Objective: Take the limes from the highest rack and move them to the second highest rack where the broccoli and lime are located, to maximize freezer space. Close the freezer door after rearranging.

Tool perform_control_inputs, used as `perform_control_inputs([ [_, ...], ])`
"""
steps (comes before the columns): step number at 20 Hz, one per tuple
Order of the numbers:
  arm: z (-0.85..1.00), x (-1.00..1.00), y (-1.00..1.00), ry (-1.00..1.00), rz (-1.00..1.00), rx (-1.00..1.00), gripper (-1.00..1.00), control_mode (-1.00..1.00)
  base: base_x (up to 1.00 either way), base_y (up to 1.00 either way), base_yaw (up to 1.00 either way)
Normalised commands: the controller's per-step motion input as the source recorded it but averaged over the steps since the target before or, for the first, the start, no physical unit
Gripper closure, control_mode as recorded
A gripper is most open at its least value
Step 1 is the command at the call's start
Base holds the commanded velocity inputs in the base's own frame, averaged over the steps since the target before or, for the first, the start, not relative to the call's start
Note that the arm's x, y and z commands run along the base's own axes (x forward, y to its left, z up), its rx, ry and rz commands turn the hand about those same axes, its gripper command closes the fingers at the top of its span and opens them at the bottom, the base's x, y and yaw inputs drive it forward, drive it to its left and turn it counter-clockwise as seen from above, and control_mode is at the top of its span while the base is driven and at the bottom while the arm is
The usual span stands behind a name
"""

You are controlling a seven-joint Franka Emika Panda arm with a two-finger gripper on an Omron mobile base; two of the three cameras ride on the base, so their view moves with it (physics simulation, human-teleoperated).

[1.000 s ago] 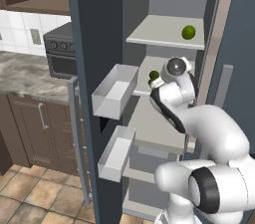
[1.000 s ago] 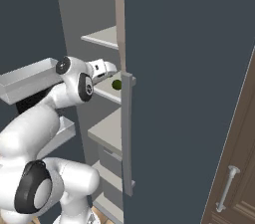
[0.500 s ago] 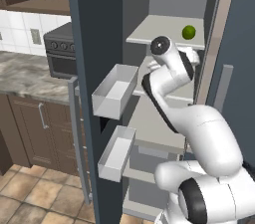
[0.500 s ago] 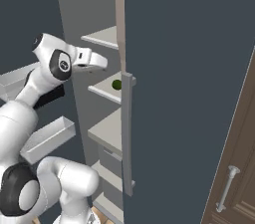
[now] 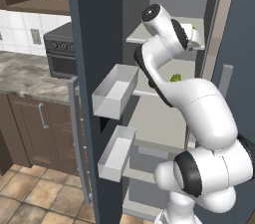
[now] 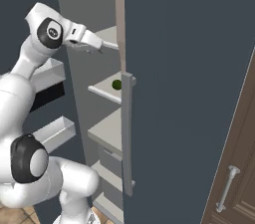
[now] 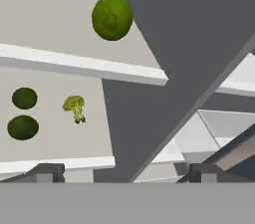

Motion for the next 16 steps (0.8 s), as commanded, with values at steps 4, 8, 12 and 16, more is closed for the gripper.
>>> perform_control_inputs([
  [4,0.24,0.00,-0.34,0.00,-0.03,0.00,-1.00,-1.00,0.00,0.00,0.00],
  [8,0.08,0.00,-0.30,0.00,-0.07,0.00,-1.00,-1.00,0.00,0.00,0.00],
  [12,0.00,0.11,-0.14,-0.02,-0.10,0.00,-1.00,-1.00,0.00,0.00,0.00],
  [16,0.00,0.23,-0.09,-0.13,-0.03,0.03,-1.00,-1.00,0.00,0.00,0.00],
])
